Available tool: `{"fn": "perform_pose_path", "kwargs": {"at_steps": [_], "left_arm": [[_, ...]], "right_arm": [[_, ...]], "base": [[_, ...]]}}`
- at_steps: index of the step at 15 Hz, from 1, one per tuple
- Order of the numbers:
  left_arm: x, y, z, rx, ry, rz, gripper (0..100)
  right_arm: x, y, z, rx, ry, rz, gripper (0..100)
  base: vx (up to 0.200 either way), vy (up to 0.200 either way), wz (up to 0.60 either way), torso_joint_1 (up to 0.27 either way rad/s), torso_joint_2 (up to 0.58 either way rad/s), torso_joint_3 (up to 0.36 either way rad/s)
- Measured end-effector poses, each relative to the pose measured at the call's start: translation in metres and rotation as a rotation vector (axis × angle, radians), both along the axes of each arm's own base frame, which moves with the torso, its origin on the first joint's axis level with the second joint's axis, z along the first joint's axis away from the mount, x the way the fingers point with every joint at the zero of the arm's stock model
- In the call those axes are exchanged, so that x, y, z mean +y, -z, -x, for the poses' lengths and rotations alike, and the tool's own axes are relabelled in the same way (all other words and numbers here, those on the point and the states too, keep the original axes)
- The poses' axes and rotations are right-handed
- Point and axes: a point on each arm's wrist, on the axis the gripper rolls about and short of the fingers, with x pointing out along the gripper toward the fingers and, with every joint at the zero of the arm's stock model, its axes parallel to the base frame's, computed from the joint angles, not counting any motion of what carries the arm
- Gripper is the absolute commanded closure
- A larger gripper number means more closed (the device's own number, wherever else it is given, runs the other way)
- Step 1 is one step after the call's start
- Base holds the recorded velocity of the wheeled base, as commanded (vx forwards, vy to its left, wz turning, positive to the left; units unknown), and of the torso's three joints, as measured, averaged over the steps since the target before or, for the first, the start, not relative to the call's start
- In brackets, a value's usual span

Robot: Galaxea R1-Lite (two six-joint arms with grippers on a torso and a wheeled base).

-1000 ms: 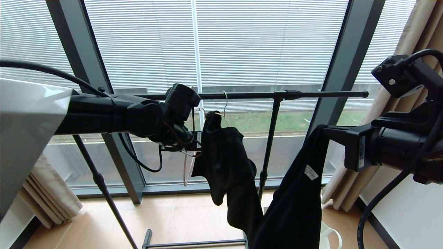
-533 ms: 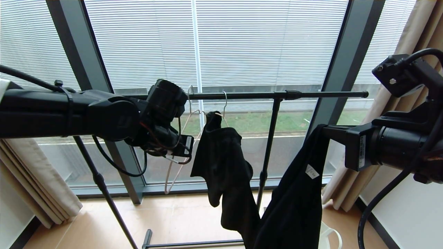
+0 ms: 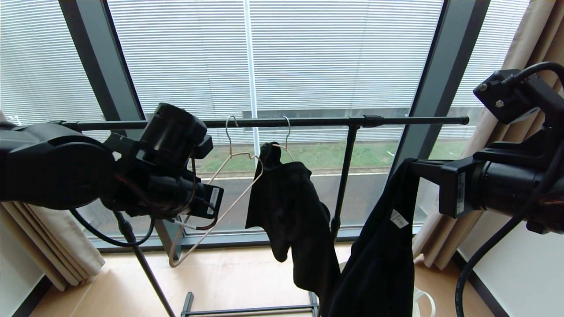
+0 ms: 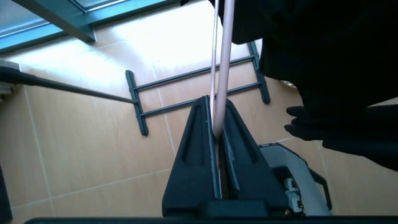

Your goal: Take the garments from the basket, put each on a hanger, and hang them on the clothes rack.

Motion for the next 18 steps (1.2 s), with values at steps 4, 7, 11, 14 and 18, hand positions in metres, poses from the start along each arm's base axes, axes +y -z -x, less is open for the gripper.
{"fn": "perform_pose_path", "kwargs": {"at_steps": [4, 7, 11, 14, 18], "left_arm": [[0.018, 0.009, 0.035, -0.056, 0.043, -0.008, 100], [0.032, 0.011, 0.062, -0.13, 0.084, -0.007, 100], [0.051, 0.018, 0.106, -0.173, 0.133, -0.003, 100], [0.064, 0.023, 0.137, -0.205, 0.176, 0.023, 100], [0.073, 0.025, 0.166, -0.23, 0.411, 0.123, 100]], "right_arm": [[0.0, 0.002, 0.0, 0.005, 0.001, 0.005, 100], [0.0, 0.004, -0.001, 0.01, 0.002, 0.01, 100], [0.001, 0.008, -0.001, 0.023, 0.001, 0.024, 100], [0.003, 0.007, -0.004, -0.008, -0.012, 0.096, 100], [0.002, 0.003, -0.022, -0.11, 0.121, 0.234, 100]], "base": [[0.0, 0.0, 0.0, 0.0, 0.0, 0.0], [0.0, 0.0, 0.0, 0.0, 0.0, 0.0], [0.0, 0.0, 0.0, 0.0, 0.0, 0.0], [0.0, 0.0, 0.0, 0.0, 0.0, 0.0], [0.0, 0.0, 0.0, 0.0, 0.0, 0.0]]}}
